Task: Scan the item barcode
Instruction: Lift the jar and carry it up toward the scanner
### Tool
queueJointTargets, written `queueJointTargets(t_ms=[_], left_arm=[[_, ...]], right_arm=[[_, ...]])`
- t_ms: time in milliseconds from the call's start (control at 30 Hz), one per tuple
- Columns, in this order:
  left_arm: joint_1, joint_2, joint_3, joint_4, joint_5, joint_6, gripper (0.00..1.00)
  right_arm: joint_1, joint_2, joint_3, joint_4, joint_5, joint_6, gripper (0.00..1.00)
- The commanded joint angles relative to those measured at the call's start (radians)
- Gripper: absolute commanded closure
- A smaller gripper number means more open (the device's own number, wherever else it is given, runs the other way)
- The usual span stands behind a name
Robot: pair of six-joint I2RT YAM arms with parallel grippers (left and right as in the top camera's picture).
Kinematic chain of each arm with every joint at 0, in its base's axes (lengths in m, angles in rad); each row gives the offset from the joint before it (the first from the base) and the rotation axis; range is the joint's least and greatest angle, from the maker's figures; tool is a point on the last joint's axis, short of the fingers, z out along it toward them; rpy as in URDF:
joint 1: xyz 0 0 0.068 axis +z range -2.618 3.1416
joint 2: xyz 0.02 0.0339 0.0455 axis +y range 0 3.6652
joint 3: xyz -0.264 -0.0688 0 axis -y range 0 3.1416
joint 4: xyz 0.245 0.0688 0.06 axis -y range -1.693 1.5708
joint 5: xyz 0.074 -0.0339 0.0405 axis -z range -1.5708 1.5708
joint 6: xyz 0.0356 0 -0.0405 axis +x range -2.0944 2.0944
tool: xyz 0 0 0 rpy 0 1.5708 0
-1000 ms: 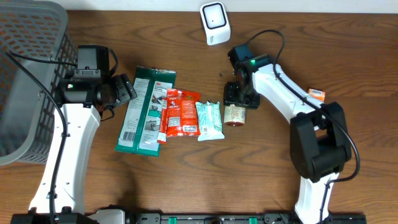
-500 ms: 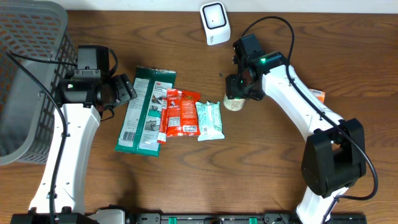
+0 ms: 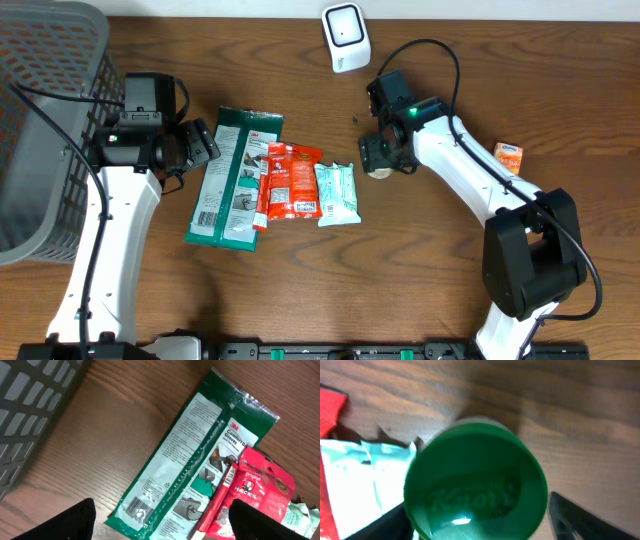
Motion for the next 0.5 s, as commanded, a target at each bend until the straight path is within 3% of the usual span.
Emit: queueJointTargets(t_ms=[0,133,467], left_arm=[[0.003,-0.007,0.010,-0.003,-0.006,0.010,0.15],[0.003,-0.007,0.010,-0.003,-0.005,0.010,0.15],[0.003,-0.007,0.010,-0.003,-0.005,0.010,0.15]], right_arm=[[0.005,-0.022,-0.005,-0.018,0.013,-0.053,0.08],[0.004,-0.037,0.022,-0.047,0.012,-0.092,0.02],[-0.005,-0.058,0.301,-0.275,-0.014,-0.117,0.01]])
